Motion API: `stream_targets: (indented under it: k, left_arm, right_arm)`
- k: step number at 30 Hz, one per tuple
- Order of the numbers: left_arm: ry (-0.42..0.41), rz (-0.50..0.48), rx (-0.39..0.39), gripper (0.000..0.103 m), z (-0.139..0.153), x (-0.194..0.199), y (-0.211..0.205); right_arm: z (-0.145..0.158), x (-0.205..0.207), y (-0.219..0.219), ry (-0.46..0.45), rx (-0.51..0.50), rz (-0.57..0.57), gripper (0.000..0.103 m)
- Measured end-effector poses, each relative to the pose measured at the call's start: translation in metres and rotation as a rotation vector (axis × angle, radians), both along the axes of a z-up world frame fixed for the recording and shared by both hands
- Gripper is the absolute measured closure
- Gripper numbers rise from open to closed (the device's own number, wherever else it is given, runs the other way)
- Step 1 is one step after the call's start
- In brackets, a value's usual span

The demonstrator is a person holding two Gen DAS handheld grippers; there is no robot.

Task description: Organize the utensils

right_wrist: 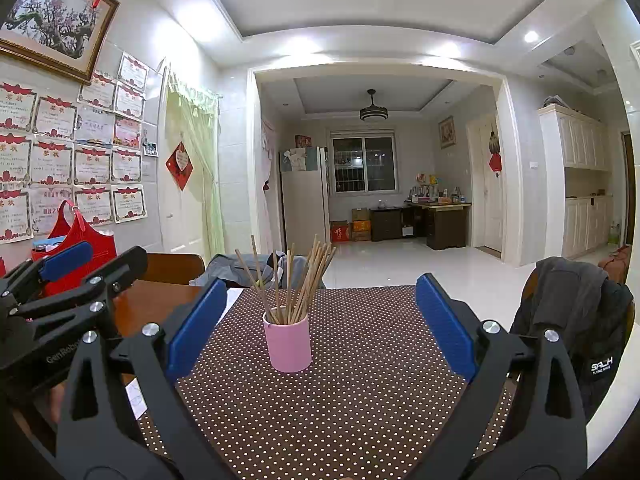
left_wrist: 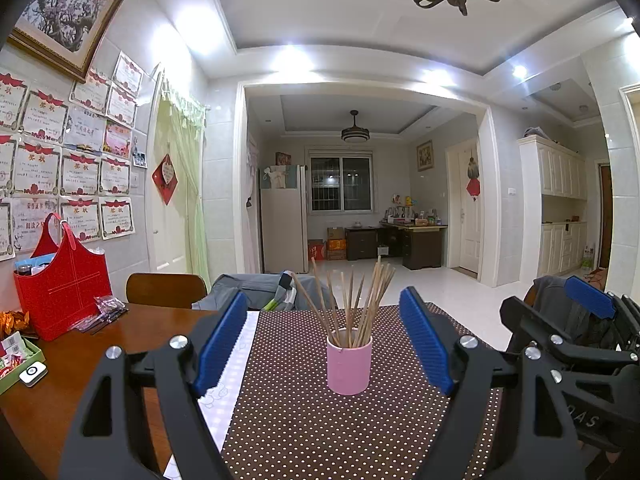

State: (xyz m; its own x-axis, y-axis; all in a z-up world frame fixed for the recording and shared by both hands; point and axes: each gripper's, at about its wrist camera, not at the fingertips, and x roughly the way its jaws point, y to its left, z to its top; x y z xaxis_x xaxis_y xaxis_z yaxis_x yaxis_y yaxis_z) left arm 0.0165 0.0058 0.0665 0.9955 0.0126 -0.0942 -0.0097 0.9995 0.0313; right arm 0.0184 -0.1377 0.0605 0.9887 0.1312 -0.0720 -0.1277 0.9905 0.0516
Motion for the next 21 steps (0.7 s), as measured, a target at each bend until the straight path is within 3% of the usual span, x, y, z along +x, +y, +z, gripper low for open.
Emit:
stream_targets:
  k: [21]
  left_arm:
    - [-0.001,0.001,0.004,0.026,0.0003,-0.0005,-0.0008]
  right_arm:
    - [-0.0007,0.0005,0.0008,0.001,0.002,-0.001,0.009]
